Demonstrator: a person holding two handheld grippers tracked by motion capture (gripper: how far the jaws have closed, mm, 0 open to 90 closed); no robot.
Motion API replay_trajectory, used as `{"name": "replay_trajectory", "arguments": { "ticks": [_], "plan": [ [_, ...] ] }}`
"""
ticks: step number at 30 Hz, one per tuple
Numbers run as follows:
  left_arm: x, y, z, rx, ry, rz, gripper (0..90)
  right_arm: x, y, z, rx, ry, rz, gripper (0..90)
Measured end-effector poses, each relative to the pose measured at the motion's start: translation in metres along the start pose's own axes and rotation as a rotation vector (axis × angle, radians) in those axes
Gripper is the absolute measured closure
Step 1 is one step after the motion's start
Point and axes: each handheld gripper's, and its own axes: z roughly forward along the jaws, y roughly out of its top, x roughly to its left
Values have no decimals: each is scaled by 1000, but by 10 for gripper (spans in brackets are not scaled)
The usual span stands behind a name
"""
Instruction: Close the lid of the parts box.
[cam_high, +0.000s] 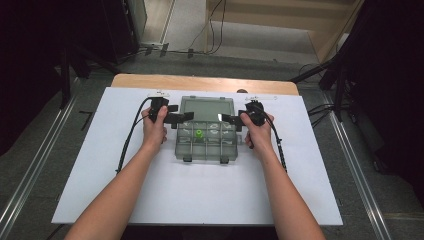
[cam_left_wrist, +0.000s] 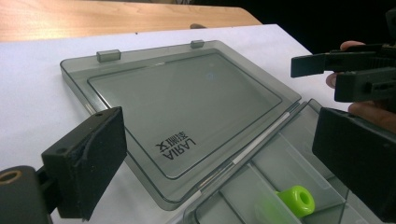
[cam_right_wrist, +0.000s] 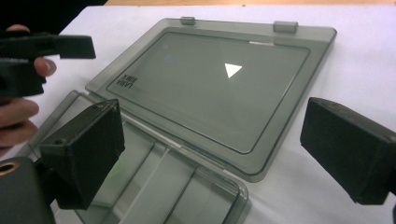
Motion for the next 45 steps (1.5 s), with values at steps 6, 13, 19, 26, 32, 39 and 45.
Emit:
{"name": "replay_trajectory", "arguments": {
  "ticks": [6, 13, 19, 26, 32, 39, 45],
  "plan": [
    [1, -3, 8, 28, 17, -31, 36, -1, 2, 8, 46, 20, 29, 57],
    [2, 1, 9, 16, 59, -90, 119, -6, 0, 16, 64, 7, 76, 129],
    [6, -2, 11, 63, 114, -80, 123, -9, -1, 18, 76, -8, 92, 176],
    [9, -6, 18, 90, 108, -136, 123, -9, -2, 21, 84, -30, 81, 192],
    [10, -8, 22, 90, 105, -162, 128, -12, -5, 24, 91, -27, 102, 205],
    [10, -7, 20, 116, 86, -220, 162, -15, -6, 25, 89, -9, 116, 223],
    [11, -8, 20, 115, 100, -215, 287, -17, -5, 23, 85, 5, 128, 366]
  ]
}}
